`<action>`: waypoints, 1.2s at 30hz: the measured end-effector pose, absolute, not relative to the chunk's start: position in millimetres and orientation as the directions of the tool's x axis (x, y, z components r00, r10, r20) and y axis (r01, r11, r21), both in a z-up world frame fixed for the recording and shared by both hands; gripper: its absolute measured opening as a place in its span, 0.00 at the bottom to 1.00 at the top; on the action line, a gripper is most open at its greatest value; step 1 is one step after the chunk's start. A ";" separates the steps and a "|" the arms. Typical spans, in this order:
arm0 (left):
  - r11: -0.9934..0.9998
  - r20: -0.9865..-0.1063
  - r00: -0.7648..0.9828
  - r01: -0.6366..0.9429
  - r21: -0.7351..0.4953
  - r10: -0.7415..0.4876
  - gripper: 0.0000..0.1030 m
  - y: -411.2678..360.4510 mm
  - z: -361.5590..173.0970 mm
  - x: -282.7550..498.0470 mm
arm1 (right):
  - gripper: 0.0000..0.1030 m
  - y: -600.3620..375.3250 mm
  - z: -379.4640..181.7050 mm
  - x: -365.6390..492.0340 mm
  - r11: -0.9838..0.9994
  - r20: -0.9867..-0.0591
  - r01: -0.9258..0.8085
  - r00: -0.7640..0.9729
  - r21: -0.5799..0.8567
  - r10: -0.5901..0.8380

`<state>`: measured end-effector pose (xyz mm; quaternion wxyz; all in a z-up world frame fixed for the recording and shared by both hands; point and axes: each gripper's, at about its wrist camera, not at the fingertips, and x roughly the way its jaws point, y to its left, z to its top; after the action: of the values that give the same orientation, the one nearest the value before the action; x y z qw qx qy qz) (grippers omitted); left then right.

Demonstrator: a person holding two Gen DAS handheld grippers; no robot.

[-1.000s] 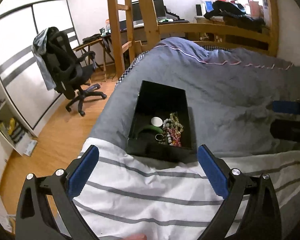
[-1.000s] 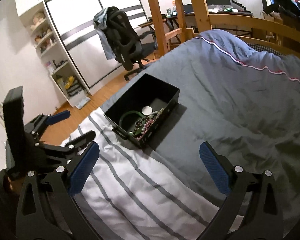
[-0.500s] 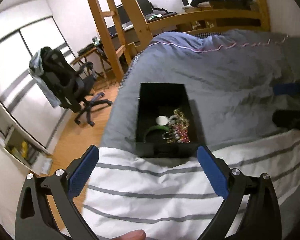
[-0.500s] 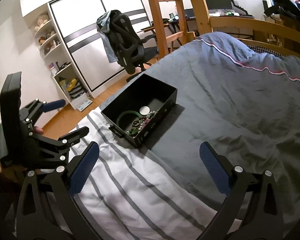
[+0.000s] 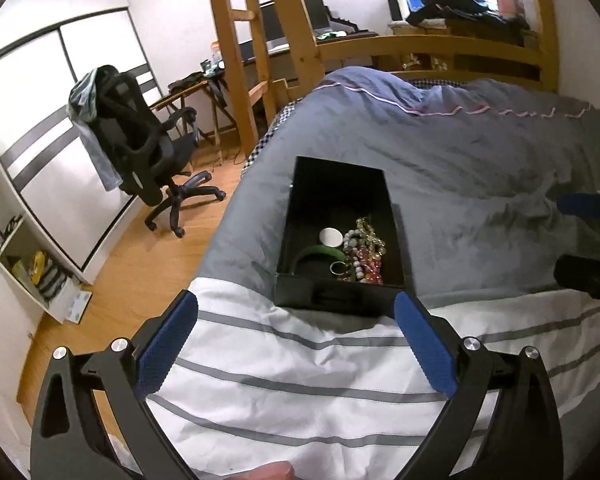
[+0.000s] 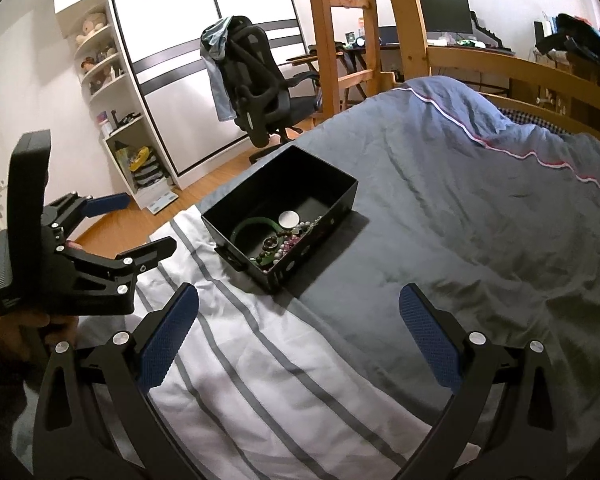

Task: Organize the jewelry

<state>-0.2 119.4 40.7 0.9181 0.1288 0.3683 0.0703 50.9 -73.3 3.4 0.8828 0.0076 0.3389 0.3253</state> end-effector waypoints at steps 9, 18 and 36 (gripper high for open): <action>0.952 -0.664 0.714 -0.015 0.305 0.224 0.94 114.0 38.7 2.7 | 0.96 -75.0 0.0 52.3 0.793 -0.598 -0.563 0.561 0.232 0.573; 0.941 -0.669 0.710 0.024 0.339 0.223 0.94 103.1 34.4 2.2 | 0.96 -75.1 -1.8 54.7 0.793 -0.599 -0.558 0.555 0.245 0.577; 0.939 -0.672 0.707 0.032 0.343 0.221 0.94 100.5 33.4 2.5 | 0.96 -71.0 -6.2 54.0 0.793 -0.610 -0.554 0.545 0.253 0.575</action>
<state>2.5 100.5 33.4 0.9086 0.1670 0.3791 0.0522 54.0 -71.0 -6.2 0.8789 0.0152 0.3523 0.3213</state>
